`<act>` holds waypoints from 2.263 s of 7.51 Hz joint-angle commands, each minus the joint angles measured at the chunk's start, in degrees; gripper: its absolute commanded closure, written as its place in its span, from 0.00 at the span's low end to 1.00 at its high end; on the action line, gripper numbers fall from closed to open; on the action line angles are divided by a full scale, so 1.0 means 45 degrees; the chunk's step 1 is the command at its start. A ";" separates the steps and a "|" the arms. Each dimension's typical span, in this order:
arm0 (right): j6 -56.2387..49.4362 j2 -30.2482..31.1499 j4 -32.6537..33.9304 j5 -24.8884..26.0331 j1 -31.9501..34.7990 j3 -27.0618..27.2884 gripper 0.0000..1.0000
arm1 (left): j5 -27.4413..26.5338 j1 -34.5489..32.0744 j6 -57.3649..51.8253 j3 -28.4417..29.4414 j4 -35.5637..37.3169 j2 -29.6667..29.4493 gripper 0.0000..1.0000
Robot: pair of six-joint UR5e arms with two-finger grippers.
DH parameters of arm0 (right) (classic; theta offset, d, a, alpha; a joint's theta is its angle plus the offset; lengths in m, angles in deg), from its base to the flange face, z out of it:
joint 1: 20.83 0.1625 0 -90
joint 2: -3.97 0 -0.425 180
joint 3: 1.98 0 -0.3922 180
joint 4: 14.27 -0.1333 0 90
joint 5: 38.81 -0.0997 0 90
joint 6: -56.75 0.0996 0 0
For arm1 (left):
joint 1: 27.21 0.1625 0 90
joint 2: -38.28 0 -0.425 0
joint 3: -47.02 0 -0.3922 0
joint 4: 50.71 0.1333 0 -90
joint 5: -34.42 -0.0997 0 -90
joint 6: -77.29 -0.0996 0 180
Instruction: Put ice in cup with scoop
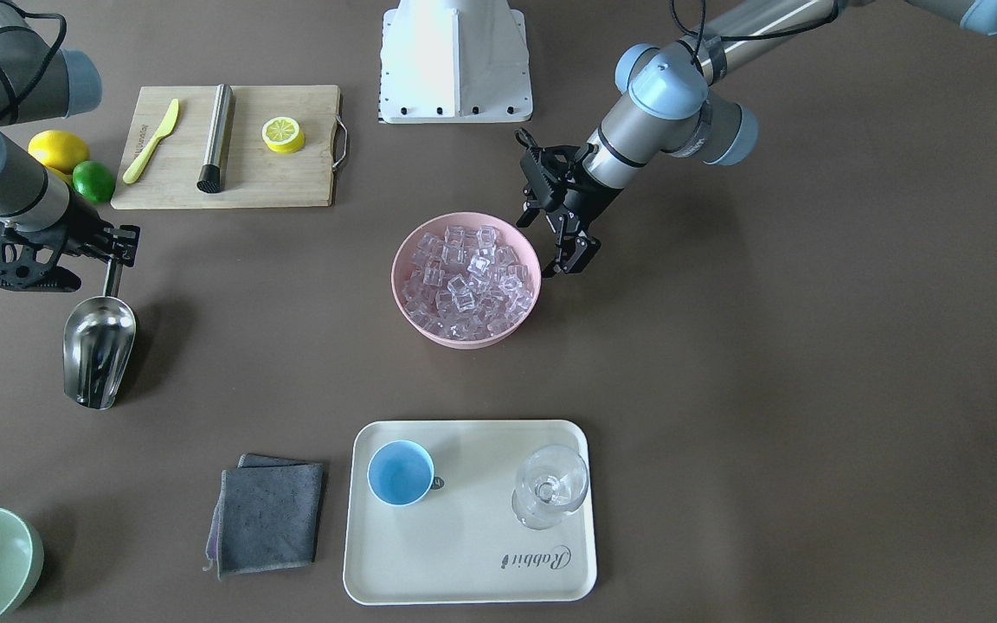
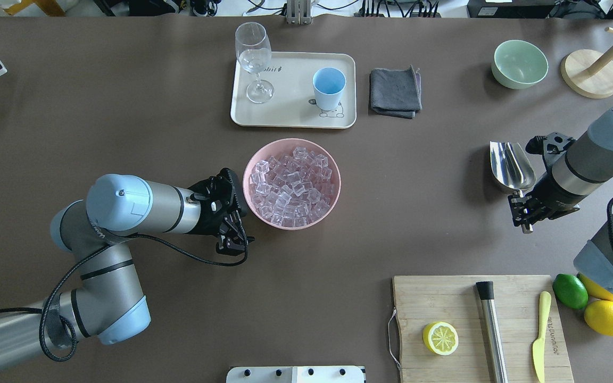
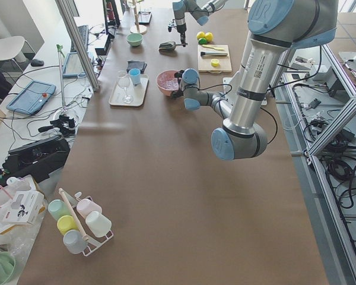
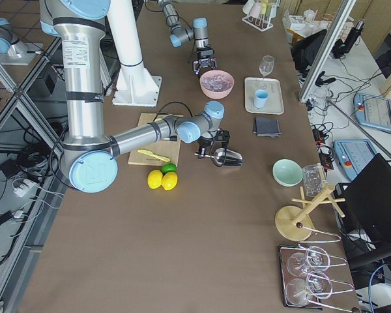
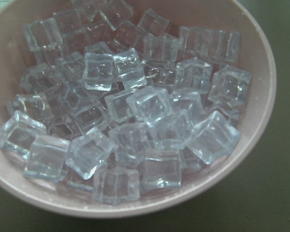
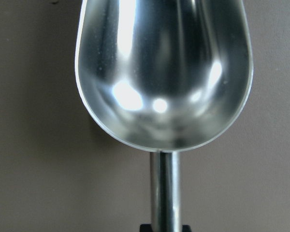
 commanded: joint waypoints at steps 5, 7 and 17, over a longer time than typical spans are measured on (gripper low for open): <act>-0.3908 -0.0136 0.3584 0.1122 0.0942 0.2661 1.00 | -0.0652 -0.0341 -0.0030 0.0284 -0.0038 -0.0080 0.02; -0.7275 -0.0158 0.3749 0.1515 0.1781 0.2547 1.00 | -0.0677 -0.0341 -0.0049 0.0304 -0.0019 -0.0100 0.02; -1.6489 -0.3573 1.1712 0.3659 0.3154 0.3386 1.00 | -0.0716 -0.0322 -0.0049 0.0265 -0.0194 0.0017 0.02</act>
